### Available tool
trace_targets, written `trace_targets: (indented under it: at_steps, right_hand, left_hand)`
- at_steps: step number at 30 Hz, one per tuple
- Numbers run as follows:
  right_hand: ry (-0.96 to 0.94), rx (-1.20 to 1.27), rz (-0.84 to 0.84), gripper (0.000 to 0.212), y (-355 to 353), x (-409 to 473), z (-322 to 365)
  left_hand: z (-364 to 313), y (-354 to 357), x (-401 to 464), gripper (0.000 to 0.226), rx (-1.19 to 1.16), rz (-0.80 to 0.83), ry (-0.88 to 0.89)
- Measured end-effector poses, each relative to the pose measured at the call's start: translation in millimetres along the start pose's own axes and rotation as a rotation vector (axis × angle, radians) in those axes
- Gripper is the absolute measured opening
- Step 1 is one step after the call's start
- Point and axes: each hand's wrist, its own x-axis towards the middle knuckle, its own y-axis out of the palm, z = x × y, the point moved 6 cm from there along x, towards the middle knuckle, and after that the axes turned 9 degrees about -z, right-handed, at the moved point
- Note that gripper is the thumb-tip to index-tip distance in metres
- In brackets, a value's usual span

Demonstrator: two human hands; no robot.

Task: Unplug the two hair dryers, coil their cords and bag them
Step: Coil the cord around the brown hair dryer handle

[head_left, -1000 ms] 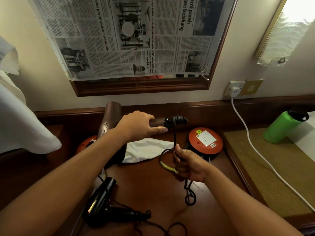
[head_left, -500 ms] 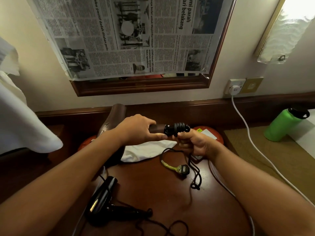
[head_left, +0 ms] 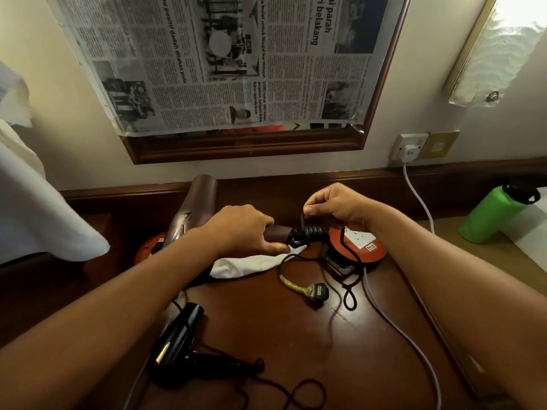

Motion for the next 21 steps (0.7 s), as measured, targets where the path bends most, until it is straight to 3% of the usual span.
trace_targets:
  at_steps: [10, 21]
  right_hand:
    - [-0.254, -0.37, -0.147, 0.007, 3, -10, 36]
    - [-0.313, -0.386, -0.314, 0.011, 21, -29, 26]
  left_hand:
    - [5, 13, 8, 0.056, 0.04, 0.011, -0.048]
    - [14, 24, 14, 0.063, 0.064, 0.031, -0.131]
